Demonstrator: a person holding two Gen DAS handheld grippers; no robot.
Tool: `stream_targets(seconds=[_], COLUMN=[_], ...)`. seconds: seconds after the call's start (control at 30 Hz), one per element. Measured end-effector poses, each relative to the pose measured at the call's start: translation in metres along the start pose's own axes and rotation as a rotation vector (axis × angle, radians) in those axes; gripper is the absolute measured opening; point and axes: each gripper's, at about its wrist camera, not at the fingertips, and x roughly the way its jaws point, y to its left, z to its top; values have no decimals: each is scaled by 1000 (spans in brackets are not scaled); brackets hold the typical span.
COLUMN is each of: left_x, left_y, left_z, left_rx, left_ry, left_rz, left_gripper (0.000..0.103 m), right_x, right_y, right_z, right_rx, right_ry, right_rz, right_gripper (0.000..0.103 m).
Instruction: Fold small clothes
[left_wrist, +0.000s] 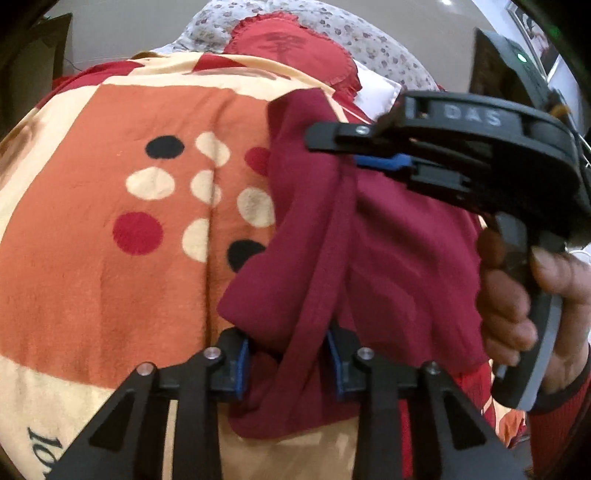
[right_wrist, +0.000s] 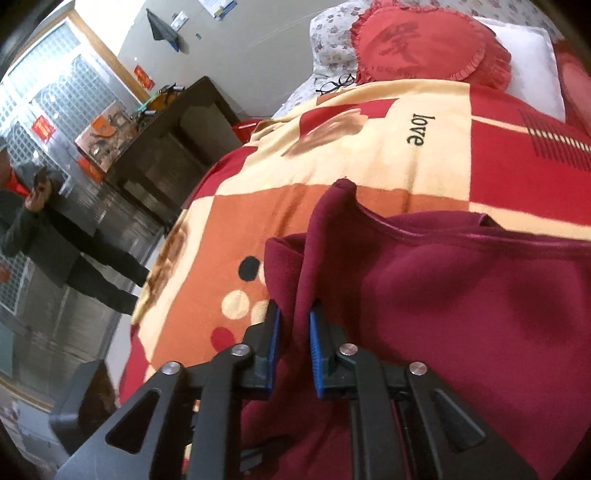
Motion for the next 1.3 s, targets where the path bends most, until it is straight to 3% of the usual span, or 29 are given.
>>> stream_targets(seconds=[0.17,0.43,0.6,0.7,0.77,0.93,1.0,1.07,1.3], left_x=[-1,-3,-3,-1,-1,4,1,-4,-28], left_y=[2,7,7,8,7,8,6,0,-44], left_z=[-4,-8,-10,-8,-9,-11,-9,-5,13], left_rx=[-8,-26,-28,-19,-19,-49,-43,-12,74], left_ry=[3,1,0,-4,-11,0,10,12,-22], left_rz=[-7,-7,-5,6,19,20,18,14,-37], left_gripper=[30,30,30,33,41,47,43,27,21], right_x=[20,56,53,42,36,13,5,-3,-63], right_y=[26,42,27,16,12,3,-3,-8,-32], right_z=[9,15,15,13,12,5,5,5,7], right_rx=[-123,-187,-111,-65,-43,-17,-5,5,26], right_ry=[56,136,115,76,51,-3,-13,-19,-92], right_rz=[-111,-242,-193,-140,-109,-46,-22,-8,34], right_gripper=[68,73,73,62,50,45,44,43,42])
